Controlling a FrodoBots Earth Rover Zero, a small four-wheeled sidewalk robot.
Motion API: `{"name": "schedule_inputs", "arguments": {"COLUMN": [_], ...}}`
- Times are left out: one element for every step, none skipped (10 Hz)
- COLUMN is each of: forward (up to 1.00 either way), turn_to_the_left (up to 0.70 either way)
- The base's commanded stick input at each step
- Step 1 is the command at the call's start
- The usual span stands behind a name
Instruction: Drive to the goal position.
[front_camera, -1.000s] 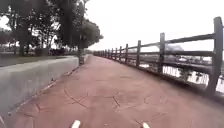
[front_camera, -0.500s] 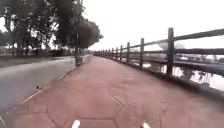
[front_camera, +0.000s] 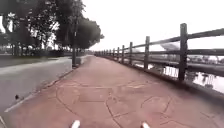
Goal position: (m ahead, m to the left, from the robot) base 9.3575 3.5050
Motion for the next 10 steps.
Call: {"name": "schedule_inputs", "arguments": {"forward": [1.00,1.00,1.00,1.00,1.00,1.00,1.00,1.00,1.00,1.00], "turn_to_the_left": [0.00,0.00,0.00,0.00,0.00,0.02,0.00,0.01,0.03,0.03]}}
